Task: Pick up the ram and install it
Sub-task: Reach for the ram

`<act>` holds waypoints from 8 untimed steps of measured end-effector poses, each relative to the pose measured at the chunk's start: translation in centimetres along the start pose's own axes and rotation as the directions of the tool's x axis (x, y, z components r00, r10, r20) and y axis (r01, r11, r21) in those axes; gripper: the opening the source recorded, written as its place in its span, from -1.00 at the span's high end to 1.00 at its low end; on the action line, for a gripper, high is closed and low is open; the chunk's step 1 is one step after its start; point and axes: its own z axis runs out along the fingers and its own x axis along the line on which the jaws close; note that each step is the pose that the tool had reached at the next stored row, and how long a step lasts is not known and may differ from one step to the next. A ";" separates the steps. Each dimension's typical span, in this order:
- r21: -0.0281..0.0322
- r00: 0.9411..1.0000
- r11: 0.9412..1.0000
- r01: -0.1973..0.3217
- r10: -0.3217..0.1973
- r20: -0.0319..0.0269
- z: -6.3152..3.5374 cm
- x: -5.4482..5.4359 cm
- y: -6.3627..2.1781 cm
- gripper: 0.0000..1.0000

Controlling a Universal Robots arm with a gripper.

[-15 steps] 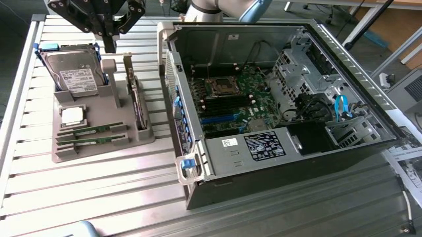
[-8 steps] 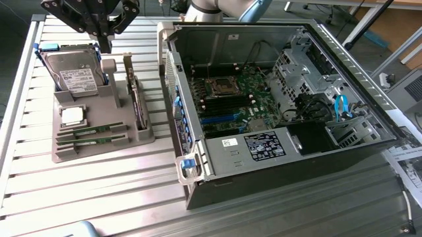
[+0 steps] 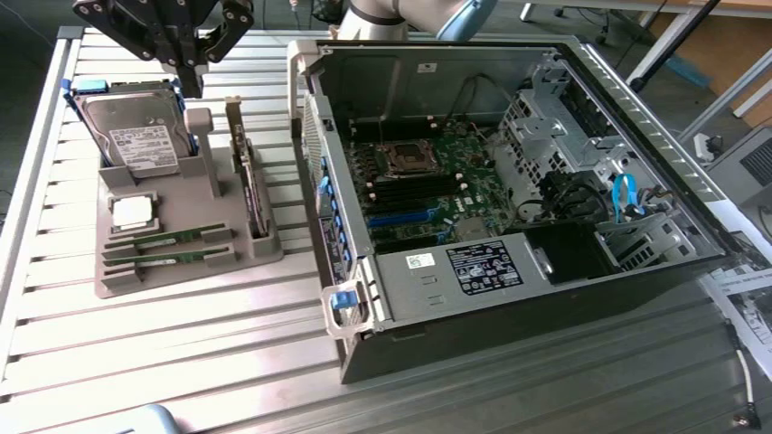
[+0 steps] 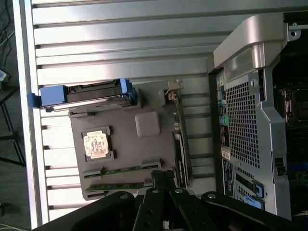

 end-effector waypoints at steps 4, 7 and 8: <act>0.000 1.000 1.000 0.000 0.000 0.000 0.00 0.0 -0.09 0.79; 0.000 1.000 1.000 0.000 0.000 0.000 -0.01 0.0 -0.18 0.79; 0.000 1.000 1.000 0.000 0.000 0.000 -0.01 0.0 -0.21 0.79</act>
